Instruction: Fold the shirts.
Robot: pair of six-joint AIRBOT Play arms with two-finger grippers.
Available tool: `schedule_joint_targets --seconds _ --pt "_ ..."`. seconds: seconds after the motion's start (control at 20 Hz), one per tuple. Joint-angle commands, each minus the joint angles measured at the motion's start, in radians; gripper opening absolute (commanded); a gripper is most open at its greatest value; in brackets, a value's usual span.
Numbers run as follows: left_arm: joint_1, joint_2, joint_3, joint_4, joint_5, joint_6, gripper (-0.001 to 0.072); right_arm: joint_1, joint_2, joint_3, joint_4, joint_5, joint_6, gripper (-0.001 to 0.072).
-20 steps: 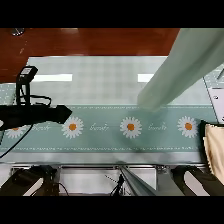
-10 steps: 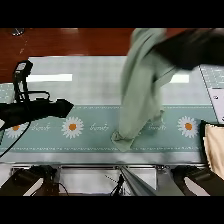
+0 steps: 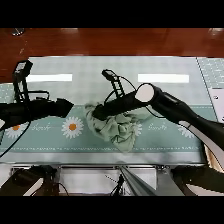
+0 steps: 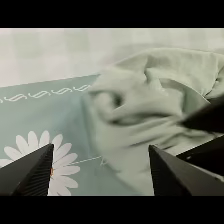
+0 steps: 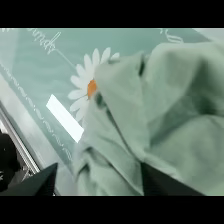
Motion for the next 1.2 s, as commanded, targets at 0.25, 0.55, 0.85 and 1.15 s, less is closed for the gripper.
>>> schedule_joint_targets --seconds 0.25,0.55,0.85,1.15 --pt "0.001 0.001 -0.001 -0.010 -0.193 -0.026 0.0702 -0.615 0.182 0.122 -0.099 0.294 -0.012 0.0620" --pt "0.000 -0.098 -0.279 -0.333 -0.123 -0.041 0.0702 -1.093 0.407 -0.290 -0.204 0.311 -0.018 0.0618" --pt "0.001 -0.306 -0.340 -0.395 0.138 0.006 0.0702 -1.047 0.478 -0.600 -0.092 0.258 -0.092 0.0618" --pt "-0.035 -0.498 -0.329 -0.694 0.270 0.256 0.0036 -0.822 0.478 -0.673 -0.100 0.209 -0.052 0.0618"
